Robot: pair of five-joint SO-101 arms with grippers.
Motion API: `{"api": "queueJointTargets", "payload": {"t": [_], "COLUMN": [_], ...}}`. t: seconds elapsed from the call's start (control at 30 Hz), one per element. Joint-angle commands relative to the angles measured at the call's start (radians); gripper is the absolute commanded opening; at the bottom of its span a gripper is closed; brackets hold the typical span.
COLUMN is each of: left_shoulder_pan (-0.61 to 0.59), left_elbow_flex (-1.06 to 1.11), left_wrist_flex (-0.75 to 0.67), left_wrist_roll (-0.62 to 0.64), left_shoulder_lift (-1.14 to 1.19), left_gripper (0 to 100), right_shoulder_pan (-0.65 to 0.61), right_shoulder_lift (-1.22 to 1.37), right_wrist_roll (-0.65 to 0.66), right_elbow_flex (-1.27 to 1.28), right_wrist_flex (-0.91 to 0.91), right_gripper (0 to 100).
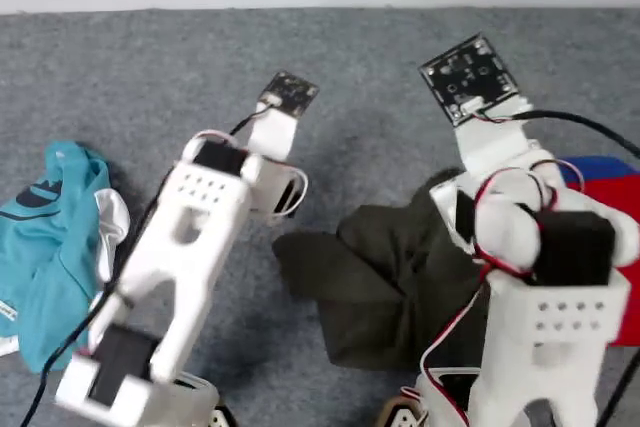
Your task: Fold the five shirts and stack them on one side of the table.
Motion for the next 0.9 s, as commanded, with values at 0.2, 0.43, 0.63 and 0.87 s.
{"api": "queueJointTargets", "payload": {"t": [0.2, 0.43, 0.63, 0.87], "left_shoulder_pan": [0.110, 0.110, 0.110, 0.117], "left_elbow_flex": [-0.450, -0.651, -0.765, -0.762], "left_wrist_flex": [0.201, 0.339, 0.482, 0.512], "left_wrist_roll": [0.003, 0.002, 0.002, -0.046], "left_shoulder_lift": [0.394, 0.621, 0.692, 0.609], "left_gripper": [16, 16, 16, 16], "right_shoulder_pan": [0.015, 0.015, 0.015, 0.015], "right_shoulder_lift": [-0.015, -0.015, -0.015, -0.015], "right_wrist_roll": [0.009, 0.009, 0.009, 0.009], "right_elbow_flex": [0.256, 0.318, 0.334, 0.334], "right_wrist_flex": [-0.151, -0.228, -0.239, -0.234], "right_gripper": [1.0, 1.0, 1.0, 1.0]}}
